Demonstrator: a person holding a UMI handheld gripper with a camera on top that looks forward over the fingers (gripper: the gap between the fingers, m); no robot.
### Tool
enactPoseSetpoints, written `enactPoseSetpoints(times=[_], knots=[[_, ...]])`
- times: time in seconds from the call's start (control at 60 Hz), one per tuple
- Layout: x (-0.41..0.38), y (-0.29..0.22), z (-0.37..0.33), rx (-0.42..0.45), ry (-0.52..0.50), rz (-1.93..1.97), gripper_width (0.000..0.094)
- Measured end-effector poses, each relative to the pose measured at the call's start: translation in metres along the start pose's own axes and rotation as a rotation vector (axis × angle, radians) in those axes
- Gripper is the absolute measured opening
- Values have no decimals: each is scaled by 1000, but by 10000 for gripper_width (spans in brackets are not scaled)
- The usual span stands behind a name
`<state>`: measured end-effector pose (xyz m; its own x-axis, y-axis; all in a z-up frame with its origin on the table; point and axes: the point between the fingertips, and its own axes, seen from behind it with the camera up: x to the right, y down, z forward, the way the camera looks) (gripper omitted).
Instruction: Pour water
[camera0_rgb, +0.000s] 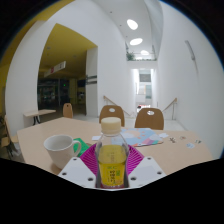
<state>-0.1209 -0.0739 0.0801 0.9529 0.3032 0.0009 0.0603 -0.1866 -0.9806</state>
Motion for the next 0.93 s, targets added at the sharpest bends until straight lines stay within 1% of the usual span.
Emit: enactPoseSetpoints(times=[0.033, 0.083, 0.1, 0.15, 0.183, 0.217, 0.3, 0.317, 0.35, 0.383, 0.417, 0.583, 0.6, 0.65, 0.75, 0.783, 0.933], knots=[[-1, -1, 0, 3, -1, 24, 321], [9, 3, -21, 5, -20, 54, 321], [6, 4, 1, 9, -24, 54, 320], [5, 2, -3, 8, -28, 50, 323], [6, 2, -17, 7, -30, 48, 361], [4, 1, -9, 0, -32, 44, 398], [3, 2, -2, -15, -44, 46, 526], [4, 4, -1, -26, -43, 47, 586], [6, 9, -11, -44, -41, 49, 777], [6, 8, -14, -45, -46, 46, 884], [5, 6, -16, -38, -52, 44, 850], [5, 5, -67, -43, -65, 55, 857], [9, 7, -87, -41, -71, 63, 856], [3, 10, -97, -45, -92, 90, 857], [-11, 26, -114, -86, -138, 164, 853], [-12, 37, -151, -105, -146, 189, 854], [-25, 52, -160, -141, -193, 242, 854]])
